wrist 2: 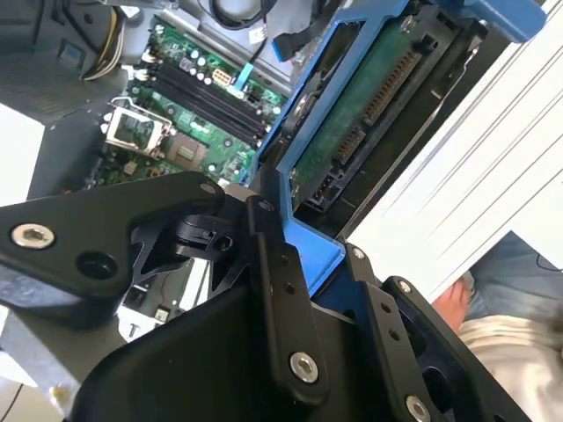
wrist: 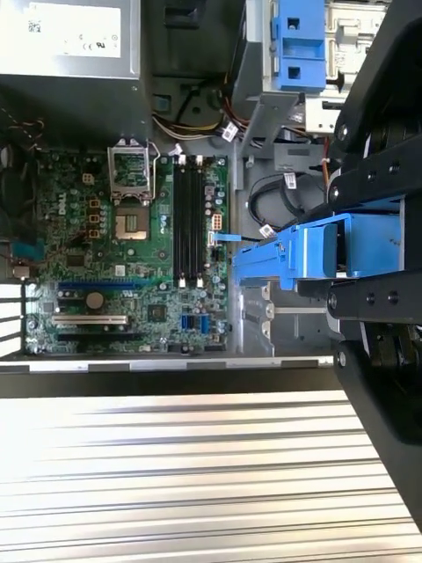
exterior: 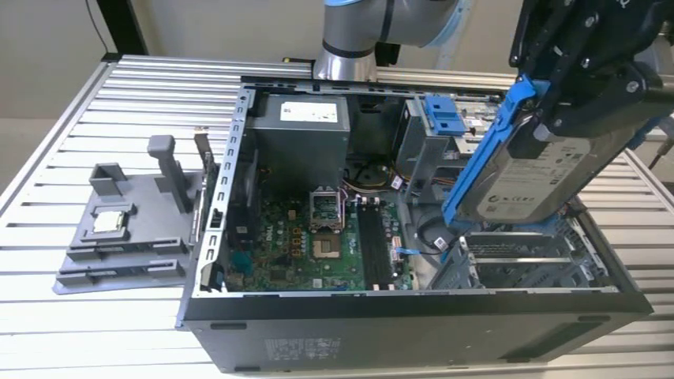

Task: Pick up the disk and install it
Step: 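Pick up the disk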

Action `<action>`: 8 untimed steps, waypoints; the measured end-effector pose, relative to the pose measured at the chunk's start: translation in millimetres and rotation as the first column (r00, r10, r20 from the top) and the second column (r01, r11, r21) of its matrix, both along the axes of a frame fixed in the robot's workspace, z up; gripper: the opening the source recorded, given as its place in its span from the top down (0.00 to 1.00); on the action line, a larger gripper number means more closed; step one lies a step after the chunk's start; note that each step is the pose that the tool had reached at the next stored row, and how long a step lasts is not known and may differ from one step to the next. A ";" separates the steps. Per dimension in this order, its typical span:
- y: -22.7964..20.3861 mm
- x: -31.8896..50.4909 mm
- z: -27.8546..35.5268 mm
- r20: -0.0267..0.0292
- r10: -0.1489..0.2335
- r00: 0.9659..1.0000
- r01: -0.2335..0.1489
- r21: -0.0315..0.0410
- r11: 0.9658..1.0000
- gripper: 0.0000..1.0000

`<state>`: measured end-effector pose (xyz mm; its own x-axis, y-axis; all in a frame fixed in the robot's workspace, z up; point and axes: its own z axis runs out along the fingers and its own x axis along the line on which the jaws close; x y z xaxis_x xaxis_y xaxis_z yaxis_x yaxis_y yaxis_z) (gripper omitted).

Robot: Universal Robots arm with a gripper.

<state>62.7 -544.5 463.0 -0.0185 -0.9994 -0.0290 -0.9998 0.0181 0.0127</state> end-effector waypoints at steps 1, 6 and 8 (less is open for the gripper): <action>-1.9 2.6 -0.4 0.000 0.000 1.000 0.000 0.000 1.000 1.00; -3.7 5.2 -1.3 0.000 0.000 1.000 0.000 0.000 1.000 1.00; -6.2 7.2 -1.9 -0.001 0.000 1.000 0.000 0.000 1.000 1.00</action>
<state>69.9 -550.7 461.1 -0.0184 -0.9994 -0.0291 -0.9997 0.0180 0.0135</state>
